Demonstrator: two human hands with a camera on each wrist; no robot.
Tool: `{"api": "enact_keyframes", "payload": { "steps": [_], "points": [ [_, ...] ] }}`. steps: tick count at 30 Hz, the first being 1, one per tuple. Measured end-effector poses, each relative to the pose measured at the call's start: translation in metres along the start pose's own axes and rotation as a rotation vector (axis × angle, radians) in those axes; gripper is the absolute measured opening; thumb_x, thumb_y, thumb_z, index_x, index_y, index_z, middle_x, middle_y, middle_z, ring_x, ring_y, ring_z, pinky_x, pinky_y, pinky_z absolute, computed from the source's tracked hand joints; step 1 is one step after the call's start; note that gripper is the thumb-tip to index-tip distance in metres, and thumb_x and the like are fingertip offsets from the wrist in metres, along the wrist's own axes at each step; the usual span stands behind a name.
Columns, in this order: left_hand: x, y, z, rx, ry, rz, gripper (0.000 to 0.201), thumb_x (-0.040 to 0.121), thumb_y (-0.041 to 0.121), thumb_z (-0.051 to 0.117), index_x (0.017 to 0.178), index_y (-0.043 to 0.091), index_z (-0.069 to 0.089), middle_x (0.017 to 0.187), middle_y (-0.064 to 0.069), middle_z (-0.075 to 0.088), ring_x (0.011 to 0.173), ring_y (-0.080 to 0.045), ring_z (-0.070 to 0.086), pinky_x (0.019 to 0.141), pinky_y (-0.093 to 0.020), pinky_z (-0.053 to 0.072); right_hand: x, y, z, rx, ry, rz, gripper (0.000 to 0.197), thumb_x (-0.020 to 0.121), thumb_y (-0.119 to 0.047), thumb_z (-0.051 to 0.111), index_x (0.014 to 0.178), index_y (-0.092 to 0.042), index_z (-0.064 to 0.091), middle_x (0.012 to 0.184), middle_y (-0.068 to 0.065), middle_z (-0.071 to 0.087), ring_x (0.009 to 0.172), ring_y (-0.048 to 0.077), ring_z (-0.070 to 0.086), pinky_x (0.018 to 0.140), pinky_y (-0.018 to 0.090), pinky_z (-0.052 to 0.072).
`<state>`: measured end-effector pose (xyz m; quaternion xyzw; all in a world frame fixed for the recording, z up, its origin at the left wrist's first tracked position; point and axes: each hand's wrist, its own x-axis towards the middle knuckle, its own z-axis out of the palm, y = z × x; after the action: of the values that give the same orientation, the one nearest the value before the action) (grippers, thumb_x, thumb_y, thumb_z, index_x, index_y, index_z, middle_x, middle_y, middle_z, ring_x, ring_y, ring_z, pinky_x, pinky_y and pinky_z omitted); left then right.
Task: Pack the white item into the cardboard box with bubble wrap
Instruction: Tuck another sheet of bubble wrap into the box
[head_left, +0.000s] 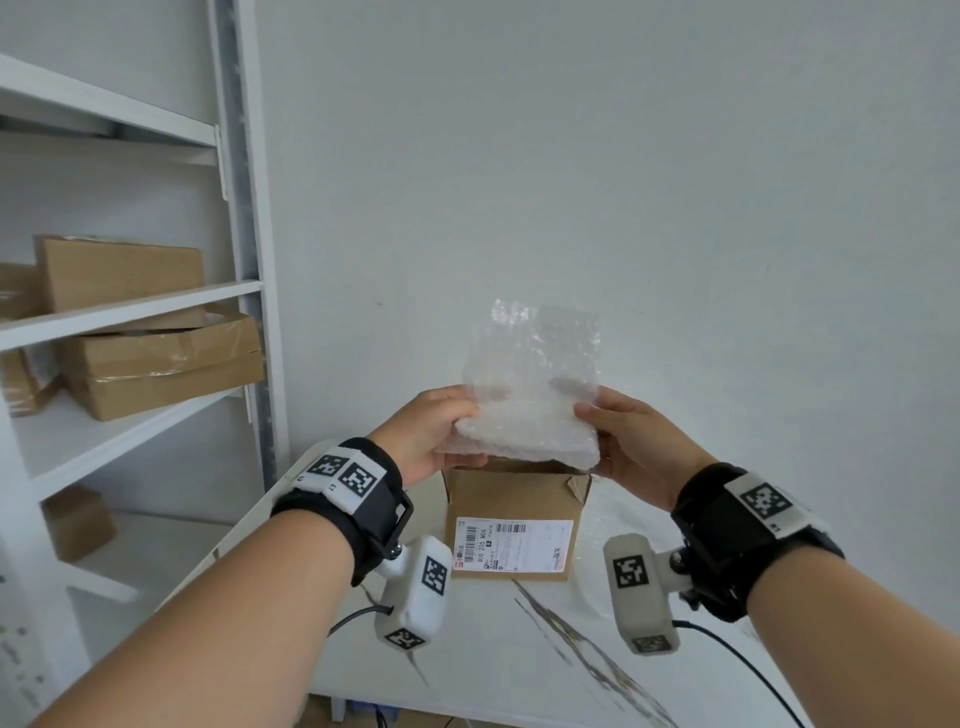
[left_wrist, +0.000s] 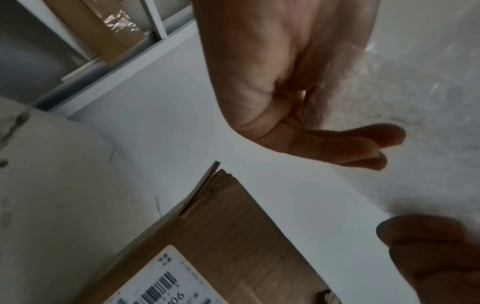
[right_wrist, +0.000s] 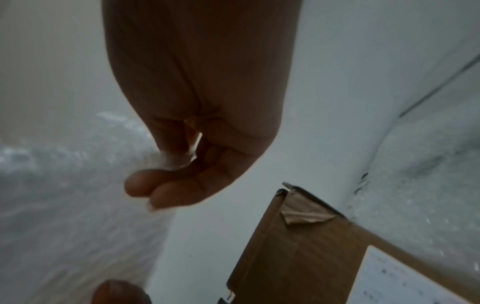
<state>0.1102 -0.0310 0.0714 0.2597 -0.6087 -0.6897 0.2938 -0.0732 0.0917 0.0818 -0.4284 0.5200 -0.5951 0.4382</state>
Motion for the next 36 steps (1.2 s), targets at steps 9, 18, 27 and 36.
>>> {"api": "enact_keyframes", "payload": {
  "steps": [9,18,27,36],
  "points": [
    [0.005,-0.005,-0.007,-0.117,-0.003,-0.094,0.027,0.095,0.025,0.043,0.077,0.01,0.058,0.075,-0.008,0.063,0.061,-0.022,0.06,0.049,-0.023,0.049,0.006,0.003,0.006,-0.108,0.095,0.009,0.036,0.091,-0.019,0.036,0.075,-0.007,0.065,0.082,0.009,0.06,0.066,0.022,0.055,0.06,0.028,0.049],
    [0.022,-0.001,0.008,0.064,0.234,0.179,0.036,0.074,-0.004,0.075,0.091,0.021,0.056,0.117,-0.011,0.054,0.105,-0.034,0.062,0.083,-0.044,0.056,0.022,0.008,0.014,0.138,0.123,0.063,0.056,0.081,-0.022,0.073,0.13,-0.011,0.049,0.127,0.013,0.062,0.108,0.029,0.065,0.086,0.038,0.056],
    [0.038,-0.004,0.005,0.164,0.149,0.158,0.022,0.077,0.0,0.071,0.07,0.014,0.055,0.087,-0.007,0.061,0.095,-0.025,0.061,0.086,-0.037,0.052,0.04,0.008,0.023,0.37,0.347,-0.029,0.036,0.084,-0.007,0.06,0.119,0.0,0.056,0.122,0.018,0.06,0.107,0.031,0.063,0.092,0.041,0.052],
    [0.049,-0.032,-0.025,0.924,0.184,-0.09,0.024,0.084,0.013,0.063,0.105,0.012,0.073,0.106,-0.004,0.068,0.093,-0.02,0.062,0.069,-0.025,0.049,0.046,0.015,0.004,0.129,0.476,-0.023,0.023,0.081,-0.009,0.069,0.104,-0.008,0.067,0.112,0.013,0.069,0.104,0.03,0.066,0.097,0.046,0.051]
  ]
}}
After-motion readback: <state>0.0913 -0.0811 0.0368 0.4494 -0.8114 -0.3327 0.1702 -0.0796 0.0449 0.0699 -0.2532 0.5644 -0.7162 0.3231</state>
